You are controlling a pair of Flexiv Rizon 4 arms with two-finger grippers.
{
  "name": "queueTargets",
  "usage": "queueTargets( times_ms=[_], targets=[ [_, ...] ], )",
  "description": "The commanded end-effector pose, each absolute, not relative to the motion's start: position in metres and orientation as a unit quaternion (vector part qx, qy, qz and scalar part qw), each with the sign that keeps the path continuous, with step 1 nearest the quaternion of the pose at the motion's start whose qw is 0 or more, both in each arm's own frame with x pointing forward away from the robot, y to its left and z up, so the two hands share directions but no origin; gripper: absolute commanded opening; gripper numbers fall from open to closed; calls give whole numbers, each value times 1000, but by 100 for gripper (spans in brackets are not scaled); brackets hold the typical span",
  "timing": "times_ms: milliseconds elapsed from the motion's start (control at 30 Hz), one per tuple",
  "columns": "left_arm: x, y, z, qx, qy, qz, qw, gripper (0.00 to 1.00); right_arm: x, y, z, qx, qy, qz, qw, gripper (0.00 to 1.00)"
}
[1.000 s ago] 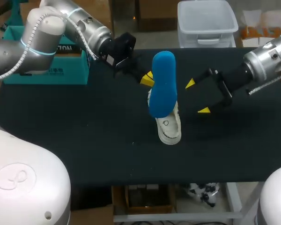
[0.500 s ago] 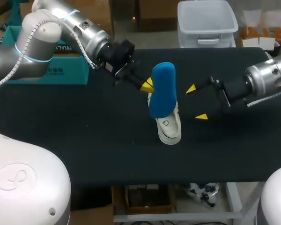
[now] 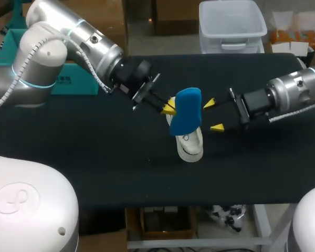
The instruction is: Open the shoe tongue, take the insole out of the shoe, put the insole back into the shoe, and pack the shoe into the shoebox
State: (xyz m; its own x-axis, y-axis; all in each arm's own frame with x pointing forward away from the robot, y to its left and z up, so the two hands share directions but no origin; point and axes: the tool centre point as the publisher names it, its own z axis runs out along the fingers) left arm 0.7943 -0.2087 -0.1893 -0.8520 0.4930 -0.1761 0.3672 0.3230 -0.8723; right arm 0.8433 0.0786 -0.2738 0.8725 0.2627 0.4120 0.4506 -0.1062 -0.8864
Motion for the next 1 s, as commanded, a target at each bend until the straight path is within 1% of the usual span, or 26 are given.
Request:
queueTargets(
  times_ms=[33,167,267,333,367,400,467,600,933,1000],
  targets=[
    [788,-218,-193,-221,-819,530,-21,0,837,80,-281,-736,-237,-82,629,70],
    [787,-225,-195,-217,-825,520,-39,0,833,81,-287,-729,-237,-93,636,71],
    [787,-229,-195,-220,-827,515,-51,0,830,82,-288,-728,-235,-92,638,69],
    [786,-233,-195,-221,-828,512,-55,0,828,82,-287,-727,-235,-93,639,61],
    [786,-235,-195,-221,-829,510,-60,0,827,82,-287,-726,-236,-95,639,51],
    [786,-237,-196,-221,-829,510,-60,0,826,83,-286,-722,-238,-99,642,48],
    [787,-240,-197,-222,-829,509,-60,0,825,83,-286,-723,-236,-100,641,48],
    [787,-248,-203,-223,-835,500,-61,0,821,83,-286,-721,-235,-103,643,45],
    [793,-251,-215,-213,-845,487,-64,0,817,82,-285,-719,-235,-104,646,42],
    [793,-251,-216,-212,-845,486,-63,0,817,82,-285,-718,-235,-103,647,37]
  ],
)
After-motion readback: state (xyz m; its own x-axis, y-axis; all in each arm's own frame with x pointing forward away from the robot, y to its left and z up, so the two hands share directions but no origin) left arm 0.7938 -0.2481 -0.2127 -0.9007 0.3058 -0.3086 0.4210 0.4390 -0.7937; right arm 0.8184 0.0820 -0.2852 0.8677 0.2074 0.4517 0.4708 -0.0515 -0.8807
